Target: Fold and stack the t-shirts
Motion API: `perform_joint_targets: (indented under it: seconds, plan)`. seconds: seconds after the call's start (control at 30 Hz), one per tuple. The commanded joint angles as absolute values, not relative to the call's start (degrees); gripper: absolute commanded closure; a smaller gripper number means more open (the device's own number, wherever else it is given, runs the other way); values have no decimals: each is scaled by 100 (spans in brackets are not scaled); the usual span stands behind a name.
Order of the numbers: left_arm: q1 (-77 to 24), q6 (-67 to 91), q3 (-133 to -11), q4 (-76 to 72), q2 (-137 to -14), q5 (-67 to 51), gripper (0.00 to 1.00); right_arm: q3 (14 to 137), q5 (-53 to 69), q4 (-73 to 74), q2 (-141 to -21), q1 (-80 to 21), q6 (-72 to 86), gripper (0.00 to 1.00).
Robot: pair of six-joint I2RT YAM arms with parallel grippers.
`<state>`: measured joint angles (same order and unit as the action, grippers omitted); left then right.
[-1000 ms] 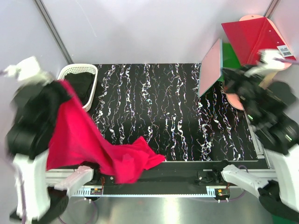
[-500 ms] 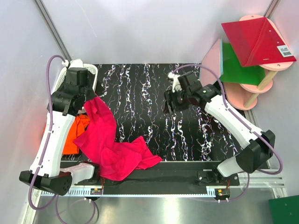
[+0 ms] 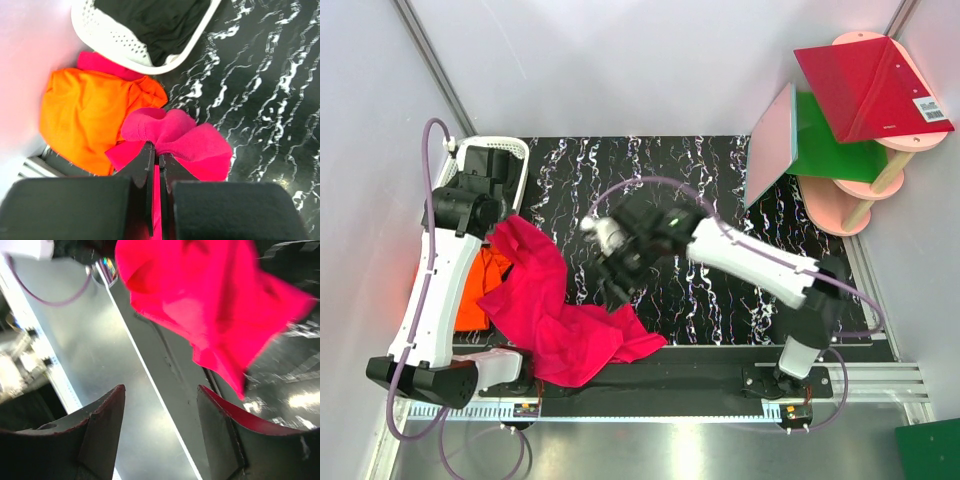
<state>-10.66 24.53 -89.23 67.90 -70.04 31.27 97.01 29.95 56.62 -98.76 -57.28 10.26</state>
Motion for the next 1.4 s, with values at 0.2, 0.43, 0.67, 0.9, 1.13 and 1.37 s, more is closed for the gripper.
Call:
perform_joint_targets:
  seconds: [0.2, 0.43, 0.67, 0.9, 1.13, 1.37]
  plan:
    - [-545, 2479, -8930, 7049, -6943, 2953, 100, 9204, 724, 4169, -10521, -7320, 1520, 31]
    - [-483, 2364, -8746, 6979, -6944, 2777, 100, 7631, -195, 1324, -10406, -7524, 2678, 16]
    - [-466, 2268, -8517, 6900, -6820, 2769, 100, 8121, 694, 853, -10793, -7375, 3120, 15]
    - [-466, 2189, -8341, 6847, -6811, 2768, 100, 8446, 1274, 562, -11187, -7251, 3497, 14]
    - [-466, 2083, -8332, 6785, -6838, 2795, 100, 8498, 1222, 545, -11689, -7260, 3568, 15]
    - [-457, 2004, -8235, 6706, -6855, 2839, 100, 8613, 1178, 589, -12067, -7251, 3691, 26]
